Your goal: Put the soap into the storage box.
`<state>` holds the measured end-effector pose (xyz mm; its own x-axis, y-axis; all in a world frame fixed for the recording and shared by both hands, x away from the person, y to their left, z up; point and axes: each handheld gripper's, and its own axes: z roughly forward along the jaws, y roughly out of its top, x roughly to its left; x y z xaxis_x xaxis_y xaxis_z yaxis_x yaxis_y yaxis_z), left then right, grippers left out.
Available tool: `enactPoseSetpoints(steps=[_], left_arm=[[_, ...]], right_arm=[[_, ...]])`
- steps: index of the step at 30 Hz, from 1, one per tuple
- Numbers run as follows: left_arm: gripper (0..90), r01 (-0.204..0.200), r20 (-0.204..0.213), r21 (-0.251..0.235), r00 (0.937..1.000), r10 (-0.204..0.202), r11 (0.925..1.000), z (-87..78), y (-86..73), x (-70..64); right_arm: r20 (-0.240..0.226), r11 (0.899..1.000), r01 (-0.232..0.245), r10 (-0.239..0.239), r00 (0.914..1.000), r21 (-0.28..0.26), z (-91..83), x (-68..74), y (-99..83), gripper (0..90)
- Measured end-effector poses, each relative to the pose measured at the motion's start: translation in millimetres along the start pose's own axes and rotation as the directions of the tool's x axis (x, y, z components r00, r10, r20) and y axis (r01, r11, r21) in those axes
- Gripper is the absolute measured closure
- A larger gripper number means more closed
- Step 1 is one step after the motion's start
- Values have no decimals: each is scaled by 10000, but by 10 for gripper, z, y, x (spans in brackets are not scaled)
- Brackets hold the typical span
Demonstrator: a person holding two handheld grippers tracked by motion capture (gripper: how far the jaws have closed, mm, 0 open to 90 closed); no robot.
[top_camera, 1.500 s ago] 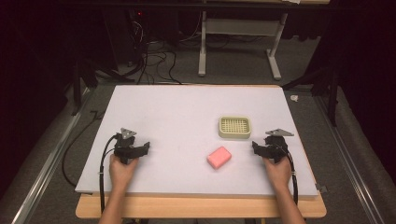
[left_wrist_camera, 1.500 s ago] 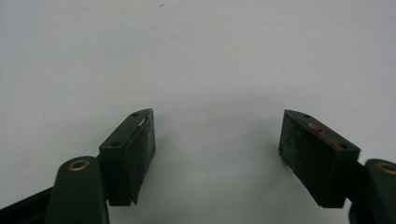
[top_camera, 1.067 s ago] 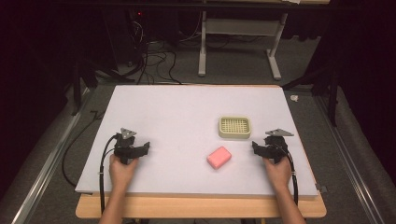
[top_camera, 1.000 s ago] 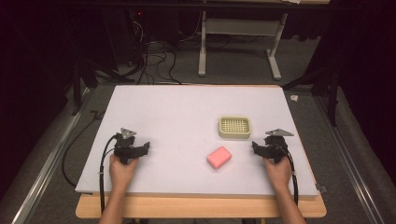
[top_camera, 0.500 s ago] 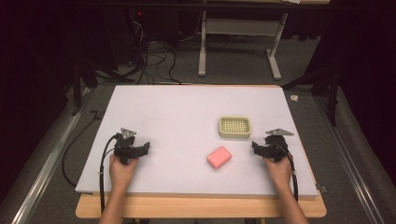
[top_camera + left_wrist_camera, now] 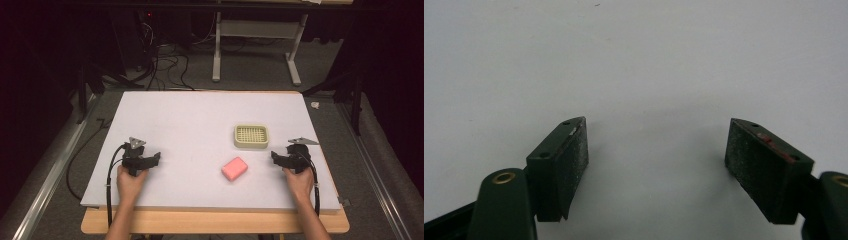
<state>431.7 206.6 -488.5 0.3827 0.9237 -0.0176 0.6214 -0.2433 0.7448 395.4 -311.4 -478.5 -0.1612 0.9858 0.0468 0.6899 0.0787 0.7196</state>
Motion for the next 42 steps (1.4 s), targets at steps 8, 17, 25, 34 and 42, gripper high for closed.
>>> enactPoseSetpoints(steps=[8,17,25,34,42], left_arm=[[255,-38,-11,5,10000,38,10000,0,-1,-2],[255,4,32,19,10000,-4,10000,0,1,3],[256,3,17,17,10000,-3,10000,0,0,2],[256,-16,-23,-1,10000,16,10000,1,0,-2],[256,-17,-24,2,10000,17,10000,1,0,-2]], right_arm=[[-502,9990,77,-100,9987,-450,-156,31,-14,220],[-1122,9964,442,-522,9923,-727,-283,199,-25,224],[-2008,9876,953,-1191,9724,-1245,-400,439,-10,227],[-2600,9761,1559,-1916,9464,-1517,-464,714,-27,220],[-2813,9643,2212,-2547,9252,-1455,-438,936,-45,186]])
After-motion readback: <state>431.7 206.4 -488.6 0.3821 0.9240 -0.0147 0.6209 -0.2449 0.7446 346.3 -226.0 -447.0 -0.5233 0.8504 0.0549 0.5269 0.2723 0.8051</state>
